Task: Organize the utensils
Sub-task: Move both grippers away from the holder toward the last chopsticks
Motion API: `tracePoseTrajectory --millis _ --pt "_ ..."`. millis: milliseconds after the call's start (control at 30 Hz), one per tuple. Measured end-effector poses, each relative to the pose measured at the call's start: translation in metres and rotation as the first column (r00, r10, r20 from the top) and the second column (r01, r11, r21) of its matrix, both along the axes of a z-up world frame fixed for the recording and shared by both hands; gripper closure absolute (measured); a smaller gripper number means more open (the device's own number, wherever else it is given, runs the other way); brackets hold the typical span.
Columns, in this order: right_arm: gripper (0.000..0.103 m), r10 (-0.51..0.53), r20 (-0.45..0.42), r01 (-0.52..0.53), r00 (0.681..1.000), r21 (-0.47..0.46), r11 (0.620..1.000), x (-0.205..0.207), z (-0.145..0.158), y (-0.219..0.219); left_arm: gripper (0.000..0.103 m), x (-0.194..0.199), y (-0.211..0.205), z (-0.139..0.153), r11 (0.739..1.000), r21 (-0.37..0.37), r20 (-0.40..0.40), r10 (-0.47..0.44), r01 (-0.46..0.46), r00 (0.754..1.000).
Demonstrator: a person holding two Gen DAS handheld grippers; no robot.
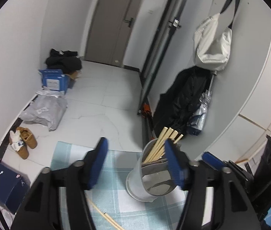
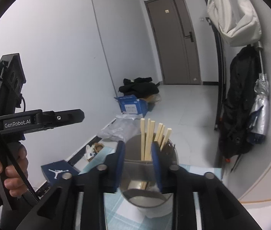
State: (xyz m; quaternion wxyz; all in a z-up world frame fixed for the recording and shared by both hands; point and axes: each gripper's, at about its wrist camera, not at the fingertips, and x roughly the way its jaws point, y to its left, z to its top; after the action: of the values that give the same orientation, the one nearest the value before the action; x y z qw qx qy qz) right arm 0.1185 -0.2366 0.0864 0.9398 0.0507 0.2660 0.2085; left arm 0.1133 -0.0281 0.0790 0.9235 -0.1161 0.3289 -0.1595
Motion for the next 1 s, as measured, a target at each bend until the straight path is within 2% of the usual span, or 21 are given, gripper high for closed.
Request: tracePoseTrajectory --millis 67,233,367,600,667,900,1000 --pt "0.060 0.000 0.003 0.000 1.000 0.005 1.000 -0.009 0.003 0.003 0.035 -0.006 0.006 0.002 1.000 -0.003 0.014 0.030 -0.030 0.999" --pt "0.045 0.004 0.026 -0.004 1.000 -0.005 1.000 -0.034 0.010 0.015 0.018 -0.027 0.026 0.002 0.988 0.004 0.059 0.151 -0.152 0.987" --pt "0.032 0.000 0.042 0.001 0.999 -0.008 1.000 -0.051 0.009 0.023 0.009 -0.038 0.041 -0.007 0.975 -0.009 0.060 0.223 -0.223 0.973" --pt "0.029 0.013 0.012 -0.012 1.000 -0.017 1.000 -0.067 -0.008 0.038 0.001 -0.055 0.050 -0.025 0.960 0.016 0.080 0.278 -0.280 0.957" --pt "0.026 0.014 0.009 -0.014 1.000 -0.023 1.000 -0.071 -0.013 0.041 0.001 -0.057 0.051 -0.031 0.957 0.029 0.077 0.285 -0.288 0.955" --pt "0.025 0.009 -0.049 -0.011 0.999 -0.048 0.999 -0.072 -0.039 0.046 0.001 -0.063 0.065 -0.057 0.948 0.014 0.048 0.316 -0.317 0.948" --pt "0.025 0.021 -0.077 -0.027 0.997 -0.072 0.997 -0.071 -0.050 0.050 0.001 -0.065 0.067 -0.071 0.946 0.037 0.036 0.320 -0.321 0.947"
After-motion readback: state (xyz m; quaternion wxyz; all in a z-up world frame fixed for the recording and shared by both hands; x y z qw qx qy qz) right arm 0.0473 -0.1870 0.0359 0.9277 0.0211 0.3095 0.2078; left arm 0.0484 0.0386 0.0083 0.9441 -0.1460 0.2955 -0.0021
